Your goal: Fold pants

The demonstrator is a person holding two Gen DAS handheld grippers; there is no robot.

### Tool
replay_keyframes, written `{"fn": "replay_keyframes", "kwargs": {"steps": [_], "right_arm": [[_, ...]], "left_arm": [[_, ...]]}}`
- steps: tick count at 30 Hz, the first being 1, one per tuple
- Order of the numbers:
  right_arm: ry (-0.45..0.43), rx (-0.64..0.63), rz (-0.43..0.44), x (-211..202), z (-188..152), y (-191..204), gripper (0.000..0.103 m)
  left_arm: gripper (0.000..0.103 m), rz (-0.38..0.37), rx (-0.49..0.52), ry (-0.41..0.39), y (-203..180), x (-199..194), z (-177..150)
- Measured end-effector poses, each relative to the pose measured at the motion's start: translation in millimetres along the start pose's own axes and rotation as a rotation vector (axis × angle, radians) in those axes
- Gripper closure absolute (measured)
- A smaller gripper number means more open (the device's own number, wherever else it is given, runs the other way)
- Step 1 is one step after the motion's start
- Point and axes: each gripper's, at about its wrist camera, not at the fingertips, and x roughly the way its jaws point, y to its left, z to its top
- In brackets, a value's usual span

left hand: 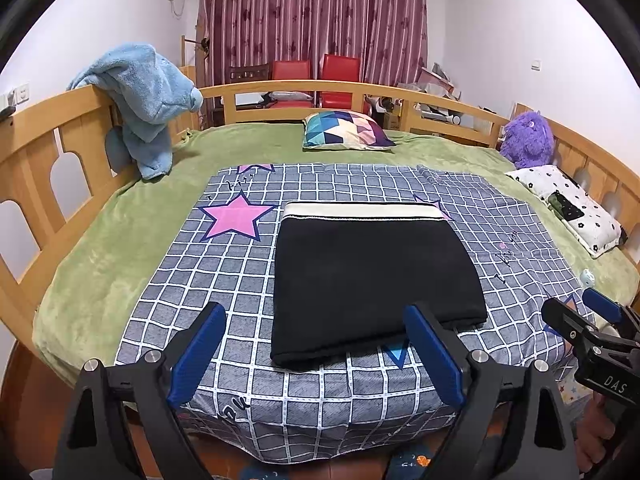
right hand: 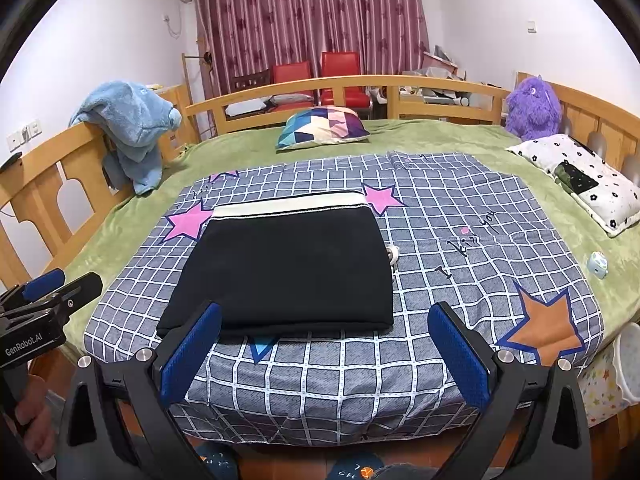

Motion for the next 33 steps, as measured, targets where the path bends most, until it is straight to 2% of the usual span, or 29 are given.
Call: {"fn": "replay_keyframes", "kwargs": {"steps": [33], "right_arm": [[0.005, 0.015, 0.009, -0.6, 0.5, -4.8, 0.001]], "left_arm": [[0.011, 0.003, -0.019, -0.007, 3.3, -4.0, 0.1]]}}
